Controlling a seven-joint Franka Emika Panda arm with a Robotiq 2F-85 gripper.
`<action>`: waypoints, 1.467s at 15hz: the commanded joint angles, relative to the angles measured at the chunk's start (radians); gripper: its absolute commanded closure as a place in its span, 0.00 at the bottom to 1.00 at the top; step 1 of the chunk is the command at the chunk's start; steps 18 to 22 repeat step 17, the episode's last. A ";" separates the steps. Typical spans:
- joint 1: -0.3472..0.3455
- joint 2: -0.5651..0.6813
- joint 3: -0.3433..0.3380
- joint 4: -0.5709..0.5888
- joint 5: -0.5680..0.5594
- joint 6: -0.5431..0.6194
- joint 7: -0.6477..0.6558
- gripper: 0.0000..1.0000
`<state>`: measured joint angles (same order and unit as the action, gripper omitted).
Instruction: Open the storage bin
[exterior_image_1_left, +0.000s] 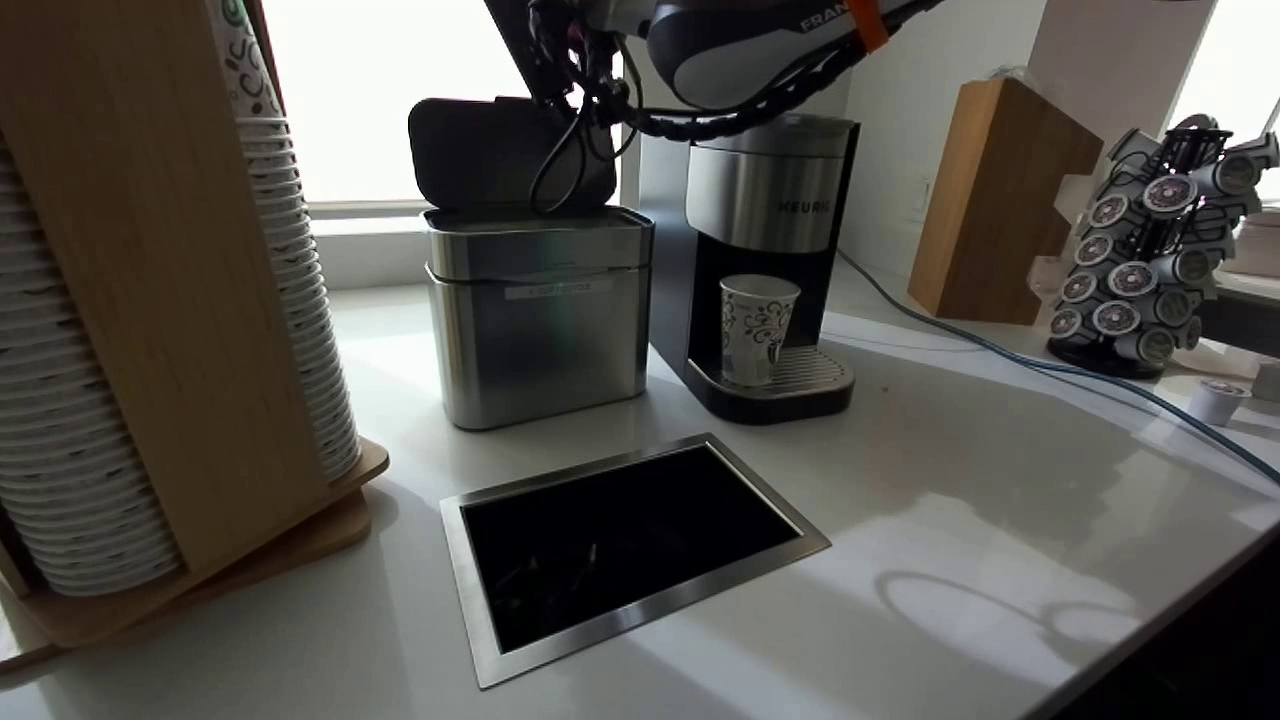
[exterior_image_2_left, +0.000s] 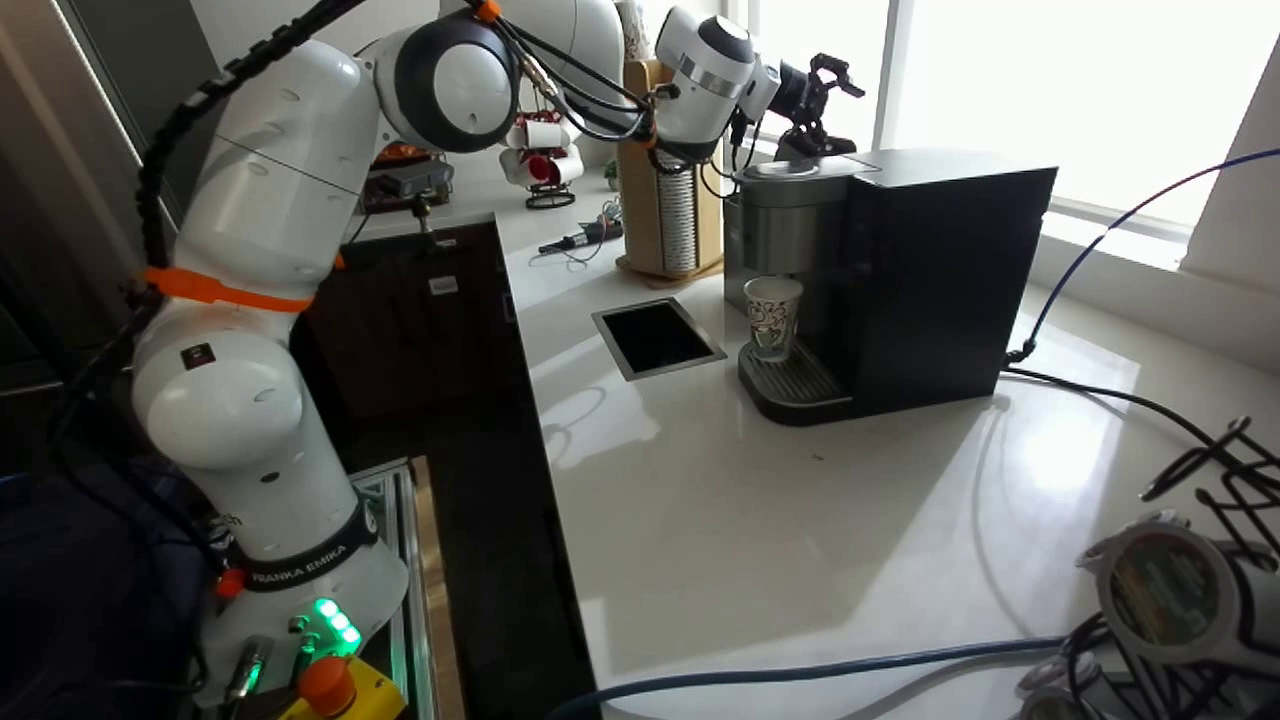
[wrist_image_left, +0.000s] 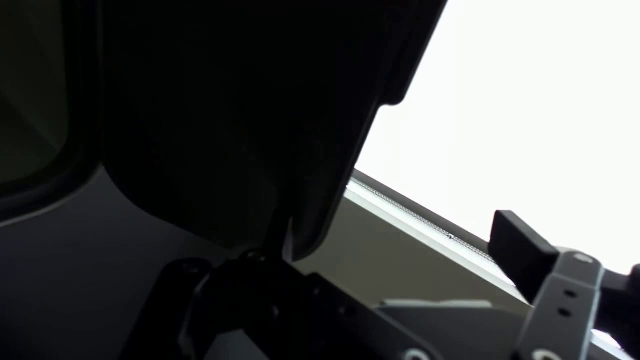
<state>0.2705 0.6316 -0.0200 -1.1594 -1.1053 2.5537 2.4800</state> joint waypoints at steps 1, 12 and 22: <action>0.025 -0.087 0.055 -0.087 0.048 -0.032 -0.050 0.00; 0.207 -0.518 0.195 -0.547 0.054 -0.588 -0.069 0.00; 0.223 -0.553 0.287 -0.548 0.082 -0.854 -0.064 0.00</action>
